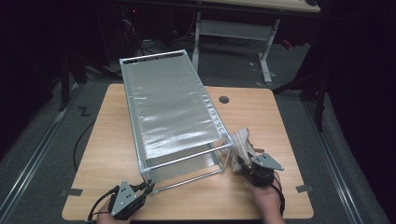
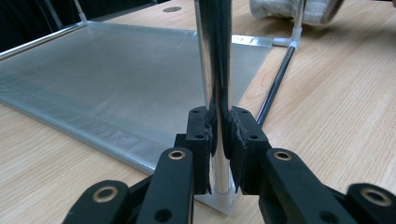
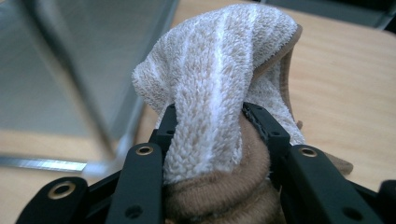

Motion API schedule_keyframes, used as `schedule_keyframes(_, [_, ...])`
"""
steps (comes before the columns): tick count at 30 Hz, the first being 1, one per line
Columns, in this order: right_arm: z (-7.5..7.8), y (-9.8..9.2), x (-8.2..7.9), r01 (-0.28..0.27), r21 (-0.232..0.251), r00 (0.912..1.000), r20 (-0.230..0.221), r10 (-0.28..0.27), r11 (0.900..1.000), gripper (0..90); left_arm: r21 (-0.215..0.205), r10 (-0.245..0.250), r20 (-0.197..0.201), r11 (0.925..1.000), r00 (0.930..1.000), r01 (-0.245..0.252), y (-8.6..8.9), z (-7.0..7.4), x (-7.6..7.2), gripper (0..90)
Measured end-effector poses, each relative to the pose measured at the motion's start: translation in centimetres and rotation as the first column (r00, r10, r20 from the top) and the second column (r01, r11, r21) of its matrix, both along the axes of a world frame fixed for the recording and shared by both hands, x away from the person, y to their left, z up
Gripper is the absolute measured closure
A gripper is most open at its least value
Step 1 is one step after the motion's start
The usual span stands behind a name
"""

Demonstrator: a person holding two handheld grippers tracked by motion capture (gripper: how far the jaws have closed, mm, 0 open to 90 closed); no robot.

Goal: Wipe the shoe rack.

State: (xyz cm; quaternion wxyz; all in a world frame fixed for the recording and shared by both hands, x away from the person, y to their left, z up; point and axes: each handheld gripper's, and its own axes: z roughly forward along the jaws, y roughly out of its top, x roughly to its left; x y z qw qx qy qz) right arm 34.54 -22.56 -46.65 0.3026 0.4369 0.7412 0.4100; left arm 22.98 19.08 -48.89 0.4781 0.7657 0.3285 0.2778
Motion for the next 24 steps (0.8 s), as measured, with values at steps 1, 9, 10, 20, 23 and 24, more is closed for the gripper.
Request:
schedule_keyframes(1, [0.0, 0.1, 0.3, 0.0, 0.003, 1.0, 0.004, 0.0, 1.0, 62.2, 0.002, 0.003, 0.002, 1.0, 1.0, -0.003, 0.0, 0.0, -0.1, 78.6])
schedule_keyframes(9, [0.1, 2.1, 1.2, -0.068, 0.018, 0.9973, 0.029, 0.067, 0.998, 62.2, 0.008, 0.034, 0.007, 0.9994, 0.9994, -0.035, 0.4, 0.0, -0.7, 78.4])
schedule_keyframes(10, [0.2, 2.4, 1.2, -0.087, 0.025, 0.9956, 0.036, 0.086, 0.996, 62.2, 0.009, 0.037, 0.008, 0.9993, 0.9993, -0.037, 0.4, -0.1, -0.7, 78.5])
schedule_keyframes(20, [0.2, 4.2, 0.9, -0.183, 0.013, 0.9823, 0.044, 0.182, 0.983, 63.4, 0.01, 0.054, 0.002, 0.9985, 0.9986, -0.054, 0.9, 0.0, -0.8, 78.7])
schedule_keyframes(23, [0.2, 4.2, 0.8, -0.191, 0.022, 0.9811, 0.038, 0.19, 0.981, 64.2, 0.009, 0.062, 0.001, 0.9981, 0.9981, -0.062, 1.0, 0.0, -0.8, 78.7])
schedule_keyframes(24, [0.3, 4.2, 0.8, -0.192, 0.021, 0.981, 0.036, 0.191, 0.981, 64.4, 0.009, 0.064, 0.0, 0.9979, 0.998, -0.064, 1.0, 0.0, -0.7, 78.7])
